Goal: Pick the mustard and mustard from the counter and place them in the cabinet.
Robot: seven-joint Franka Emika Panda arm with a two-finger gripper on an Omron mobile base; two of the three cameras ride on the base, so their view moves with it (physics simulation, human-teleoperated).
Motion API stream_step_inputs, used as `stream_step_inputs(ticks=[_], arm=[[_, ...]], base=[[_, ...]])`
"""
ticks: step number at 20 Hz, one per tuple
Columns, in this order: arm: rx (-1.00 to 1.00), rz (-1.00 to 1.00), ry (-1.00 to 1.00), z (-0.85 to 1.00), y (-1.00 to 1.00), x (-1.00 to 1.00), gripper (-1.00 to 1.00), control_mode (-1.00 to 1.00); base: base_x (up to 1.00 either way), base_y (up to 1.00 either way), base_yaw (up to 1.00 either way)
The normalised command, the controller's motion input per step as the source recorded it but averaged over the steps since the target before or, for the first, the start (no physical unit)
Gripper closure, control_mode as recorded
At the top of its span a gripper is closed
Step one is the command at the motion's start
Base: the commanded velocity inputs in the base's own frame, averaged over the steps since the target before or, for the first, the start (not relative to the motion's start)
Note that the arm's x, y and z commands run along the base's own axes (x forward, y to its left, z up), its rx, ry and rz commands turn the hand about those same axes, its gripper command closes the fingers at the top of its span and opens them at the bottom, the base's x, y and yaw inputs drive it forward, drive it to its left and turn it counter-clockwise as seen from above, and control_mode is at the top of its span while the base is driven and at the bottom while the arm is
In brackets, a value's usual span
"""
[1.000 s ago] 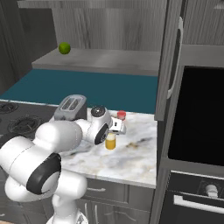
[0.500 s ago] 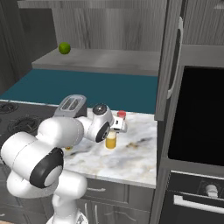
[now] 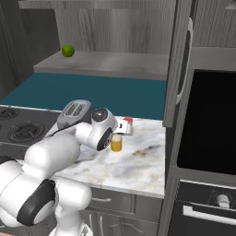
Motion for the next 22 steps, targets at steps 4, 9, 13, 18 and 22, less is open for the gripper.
stream_step_inputs(ticks=[4, 9, 13, 18, 22], arm=[[-0.05, 0.0, -0.07, 0.66, 0.11, -0.13, 1.0, -1.0], [0.0, 0.0, -0.05, 0.63, 0.03, -0.1, 1.0, -1.0], [0.0, 0.0, -0.04, 0.64, 0.01, -0.07, 1.0, -1.0], [0.0, 0.0, -0.04, 0.65, 0.0, -0.06, 1.0, -1.0], [0.0, 0.0, -0.04, 0.67, 0.03, -0.1, 1.0, -1.0]], base=[[0.0, 0.0, 0.0], [0.0, 0.0, 0.0], [0.0, 0.0, 0.0], [0.0, 0.0, 0.0], [0.0, 0.0, 0.0]])
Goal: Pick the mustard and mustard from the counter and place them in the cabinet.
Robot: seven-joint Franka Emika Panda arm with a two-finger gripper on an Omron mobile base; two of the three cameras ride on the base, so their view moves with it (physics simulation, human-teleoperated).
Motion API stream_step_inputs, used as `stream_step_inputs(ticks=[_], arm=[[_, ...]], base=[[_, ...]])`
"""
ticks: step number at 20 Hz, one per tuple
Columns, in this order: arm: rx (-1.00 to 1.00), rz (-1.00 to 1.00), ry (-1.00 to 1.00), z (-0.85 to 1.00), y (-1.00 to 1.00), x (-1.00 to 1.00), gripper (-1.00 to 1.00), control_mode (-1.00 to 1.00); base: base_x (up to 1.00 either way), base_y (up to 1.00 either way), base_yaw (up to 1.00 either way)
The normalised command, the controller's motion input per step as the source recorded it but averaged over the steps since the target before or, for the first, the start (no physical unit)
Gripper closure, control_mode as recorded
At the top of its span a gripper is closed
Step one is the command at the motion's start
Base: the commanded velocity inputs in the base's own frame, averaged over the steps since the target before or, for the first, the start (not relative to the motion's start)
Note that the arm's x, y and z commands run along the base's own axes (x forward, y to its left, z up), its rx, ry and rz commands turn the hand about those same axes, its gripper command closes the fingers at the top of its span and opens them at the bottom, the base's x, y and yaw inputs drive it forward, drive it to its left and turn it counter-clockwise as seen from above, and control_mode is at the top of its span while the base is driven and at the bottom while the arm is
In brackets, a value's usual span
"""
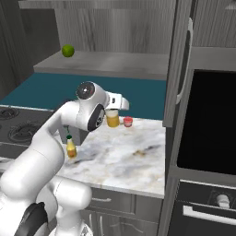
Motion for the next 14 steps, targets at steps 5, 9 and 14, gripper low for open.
stream_step_inputs(ticks=[5, 9, 14], arm=[[0.0, 0.0, -0.02, 0.69, 0.06, -0.08, 1.0, -1.0], [0.0, 0.0, -0.03, 0.75, 0.15, -0.11, 1.0, -1.0], [0.0, 0.0, -0.04, 0.77, 0.19, -0.09, 1.0, -1.0]], base=[[0.0, 0.0, 0.0], [0.0, 0.0, 0.0], [0.0, 0.0, 0.0]])
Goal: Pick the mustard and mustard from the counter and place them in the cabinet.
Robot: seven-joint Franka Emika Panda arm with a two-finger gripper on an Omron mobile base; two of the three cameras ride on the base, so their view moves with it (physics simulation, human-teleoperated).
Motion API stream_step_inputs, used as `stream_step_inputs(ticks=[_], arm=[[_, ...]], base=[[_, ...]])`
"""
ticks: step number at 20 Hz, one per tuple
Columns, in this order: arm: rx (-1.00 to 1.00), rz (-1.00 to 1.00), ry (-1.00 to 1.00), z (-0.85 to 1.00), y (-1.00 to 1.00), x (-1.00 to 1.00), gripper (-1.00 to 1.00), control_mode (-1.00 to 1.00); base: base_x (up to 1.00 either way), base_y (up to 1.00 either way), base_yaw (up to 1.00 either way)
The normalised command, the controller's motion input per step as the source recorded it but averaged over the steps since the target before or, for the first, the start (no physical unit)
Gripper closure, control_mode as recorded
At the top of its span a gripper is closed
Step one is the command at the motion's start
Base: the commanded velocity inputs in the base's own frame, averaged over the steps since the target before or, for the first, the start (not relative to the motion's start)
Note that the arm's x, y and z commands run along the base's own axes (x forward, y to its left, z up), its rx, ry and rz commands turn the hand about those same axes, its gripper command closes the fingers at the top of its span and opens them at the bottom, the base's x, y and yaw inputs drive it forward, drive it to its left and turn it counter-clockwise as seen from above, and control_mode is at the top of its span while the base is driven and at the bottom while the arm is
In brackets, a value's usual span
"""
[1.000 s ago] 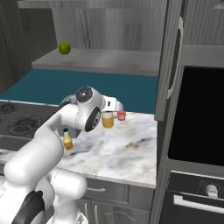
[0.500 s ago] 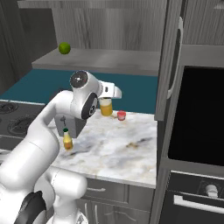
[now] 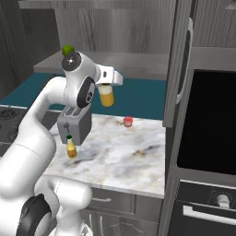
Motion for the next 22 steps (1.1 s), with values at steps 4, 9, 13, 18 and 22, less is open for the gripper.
stream_step_inputs(ticks=[4, 9, 13, 18, 22], arm=[[-0.01, 0.0, -0.04, 0.69, 0.15, -0.03, 1.0, -1.0], [0.0, 0.0, -0.06, 0.53, 0.11, 0.0, 1.0, -1.0], [0.0, 0.0, -0.08, 0.46, 0.08, 0.0, 1.0, -1.0], [0.0, 0.0, -0.06, 0.22, 0.04, 0.01, 1.0, -1.0], [0.0, 0.0, -0.03, 0.0, 0.0, 0.07, 1.0, -1.0]], base=[[0.0, 0.0, 0.0], [0.0, 0.0, 0.0], [0.0, 0.0, 0.0], [0.0, 0.0, 0.0], [0.0, 0.0, 0.0]])
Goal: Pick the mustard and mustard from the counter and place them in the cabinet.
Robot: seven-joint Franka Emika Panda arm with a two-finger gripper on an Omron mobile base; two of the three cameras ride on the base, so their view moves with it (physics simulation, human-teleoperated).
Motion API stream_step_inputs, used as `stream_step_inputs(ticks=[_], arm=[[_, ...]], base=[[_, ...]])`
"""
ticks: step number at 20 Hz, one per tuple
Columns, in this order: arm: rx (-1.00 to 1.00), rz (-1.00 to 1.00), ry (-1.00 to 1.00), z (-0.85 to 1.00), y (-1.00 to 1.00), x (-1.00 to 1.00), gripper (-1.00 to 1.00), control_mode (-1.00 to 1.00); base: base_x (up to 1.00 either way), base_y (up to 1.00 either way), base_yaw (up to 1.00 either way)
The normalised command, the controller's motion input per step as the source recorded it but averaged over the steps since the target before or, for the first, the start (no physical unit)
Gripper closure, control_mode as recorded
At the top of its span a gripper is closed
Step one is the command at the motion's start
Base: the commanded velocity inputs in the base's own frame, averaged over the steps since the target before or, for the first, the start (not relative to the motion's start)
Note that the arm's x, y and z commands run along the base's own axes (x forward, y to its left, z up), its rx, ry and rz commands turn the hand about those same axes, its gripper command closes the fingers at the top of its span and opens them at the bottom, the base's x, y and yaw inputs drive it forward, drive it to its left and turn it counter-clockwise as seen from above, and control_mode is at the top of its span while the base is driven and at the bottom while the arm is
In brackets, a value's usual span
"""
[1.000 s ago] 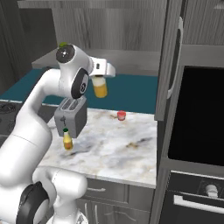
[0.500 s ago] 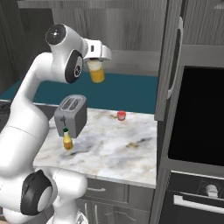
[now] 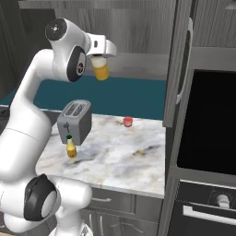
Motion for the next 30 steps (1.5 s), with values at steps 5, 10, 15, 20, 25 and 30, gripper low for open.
stream_step_inputs(ticks=[5, 10, 15, 20, 25, 30], arm=[[0.0, 0.0, -0.04, 0.0, 0.0, 0.16, 1.0, -1.0], [-0.02, 0.0, -0.05, 0.0, 0.0, 0.19, 1.0, -1.0], [-0.01, 0.0, -0.01, -0.01, 0.0, 0.28, 1.0, -1.0], [-0.01, 0.0, 0.0, -0.09, 0.0, 0.32, 1.0, -1.0], [-0.02, 0.0, 0.0, -0.23, 0.0, 0.28, 1.0, -1.0], [-0.01, 0.0, 0.0, -0.37, 0.0, 0.29, 1.0, -1.0]], base=[[0.0, 0.0, 0.0], [0.0, 0.0, 0.0], [0.0, 0.0, 0.0], [0.0, 0.0, 0.0], [0.0, 0.0, 0.0], [0.0, 0.0, 0.0]])
